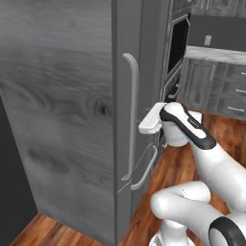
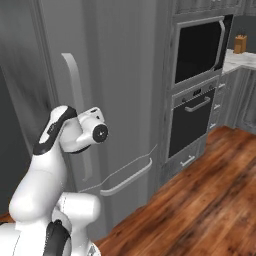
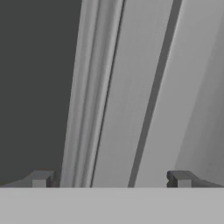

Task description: Gather the corn and cucumber from the fridge and place them on a tray on the dining counter. Then gather the steak and fish from the fridge and place them on the other tray.

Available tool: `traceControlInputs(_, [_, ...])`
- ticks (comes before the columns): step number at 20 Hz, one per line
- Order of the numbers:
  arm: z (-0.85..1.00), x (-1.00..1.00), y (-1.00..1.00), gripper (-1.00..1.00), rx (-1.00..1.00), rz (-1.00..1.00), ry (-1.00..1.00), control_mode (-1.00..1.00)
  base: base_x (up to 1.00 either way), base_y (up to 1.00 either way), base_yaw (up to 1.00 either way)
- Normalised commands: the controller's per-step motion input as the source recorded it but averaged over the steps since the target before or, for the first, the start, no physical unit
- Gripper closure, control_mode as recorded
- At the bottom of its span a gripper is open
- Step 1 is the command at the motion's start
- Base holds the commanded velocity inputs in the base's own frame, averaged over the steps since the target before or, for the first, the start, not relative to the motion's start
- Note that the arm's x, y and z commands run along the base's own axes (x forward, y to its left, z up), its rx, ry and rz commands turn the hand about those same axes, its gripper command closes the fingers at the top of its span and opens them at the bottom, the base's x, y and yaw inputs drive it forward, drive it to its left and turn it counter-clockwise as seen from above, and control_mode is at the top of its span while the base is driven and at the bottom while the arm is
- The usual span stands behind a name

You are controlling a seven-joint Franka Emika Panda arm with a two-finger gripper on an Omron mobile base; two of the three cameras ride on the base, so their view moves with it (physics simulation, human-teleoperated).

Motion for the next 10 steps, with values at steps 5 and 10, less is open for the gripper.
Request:
traceControlInputs(5, [0.00,0.31,0.24,-1.00,0.00,0.02,0.00,-1.00,0.00,0.00,0.00])
traceControlInputs(10, [0.00,0.20,0.10,-1.00,0.00,0.04,-0.03,-1.00,0.00,0.00,0.00])
